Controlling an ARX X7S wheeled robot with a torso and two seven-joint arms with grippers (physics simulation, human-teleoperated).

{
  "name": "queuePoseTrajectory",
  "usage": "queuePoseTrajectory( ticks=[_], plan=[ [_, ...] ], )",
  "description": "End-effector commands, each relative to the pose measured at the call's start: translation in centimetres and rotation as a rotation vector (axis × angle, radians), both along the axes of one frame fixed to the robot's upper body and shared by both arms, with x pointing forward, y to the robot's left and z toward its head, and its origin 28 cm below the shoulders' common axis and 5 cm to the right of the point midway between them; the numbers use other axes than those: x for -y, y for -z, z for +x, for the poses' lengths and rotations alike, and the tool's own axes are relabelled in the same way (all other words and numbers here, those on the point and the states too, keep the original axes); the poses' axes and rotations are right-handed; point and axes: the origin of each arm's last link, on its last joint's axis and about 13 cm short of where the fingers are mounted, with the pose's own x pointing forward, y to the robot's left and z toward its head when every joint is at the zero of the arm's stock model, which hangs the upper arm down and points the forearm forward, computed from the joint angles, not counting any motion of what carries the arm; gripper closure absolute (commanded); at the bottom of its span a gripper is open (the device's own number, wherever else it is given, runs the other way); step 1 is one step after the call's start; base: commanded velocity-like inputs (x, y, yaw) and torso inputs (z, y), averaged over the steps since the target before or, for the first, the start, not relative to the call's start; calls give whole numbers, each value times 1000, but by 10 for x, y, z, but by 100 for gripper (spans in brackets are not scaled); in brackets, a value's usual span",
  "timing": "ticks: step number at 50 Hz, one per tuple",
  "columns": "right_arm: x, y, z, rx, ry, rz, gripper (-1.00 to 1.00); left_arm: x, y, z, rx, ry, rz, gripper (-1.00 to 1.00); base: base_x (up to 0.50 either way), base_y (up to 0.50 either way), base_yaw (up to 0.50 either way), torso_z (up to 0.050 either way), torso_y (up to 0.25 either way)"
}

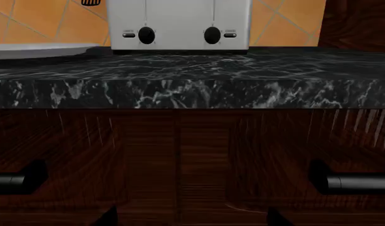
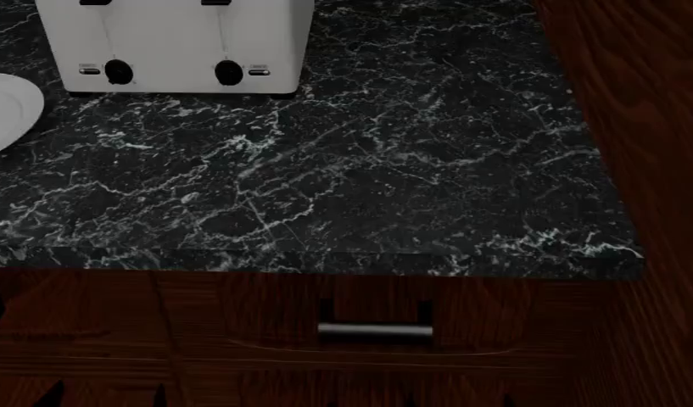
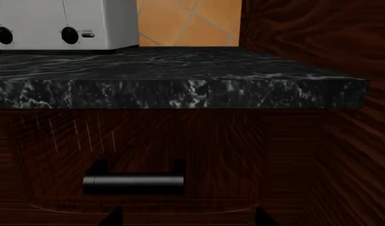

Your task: Place the toasted item on a plate.

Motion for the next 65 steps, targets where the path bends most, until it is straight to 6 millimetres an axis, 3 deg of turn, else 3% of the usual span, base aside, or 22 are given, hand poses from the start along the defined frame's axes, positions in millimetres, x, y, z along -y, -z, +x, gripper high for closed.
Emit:
queuePoseTrajectory(
  ticks=[1, 7, 22, 53, 65],
  plan=[
    [-1, 1, 1, 0, 0, 0, -100, 0, 1, 1, 0, 0, 0, -100, 0, 0, 0, 0, 0],
    [-1, -7, 1, 56, -8, -19, -100, -1, 2, 0, -6, -5, 5, -100, 0, 0, 0, 0, 0],
    [3, -16, -1, 74, -1, -10, -100, -4, -3, 2, -4, 5, 36, -100, 0, 500, 0, 0, 0],
    [-2, -14, 2, 73, -25, 7, -100, -3, -4, 0, -31, 11, 45, -100, 0, 500, 0, 0, 0],
    [-1, -19, -2, 55, -15, 2, -100, -4, -8, -2, -22, 26, 63, -100, 0, 23, 0, 40, 0]
  ],
)
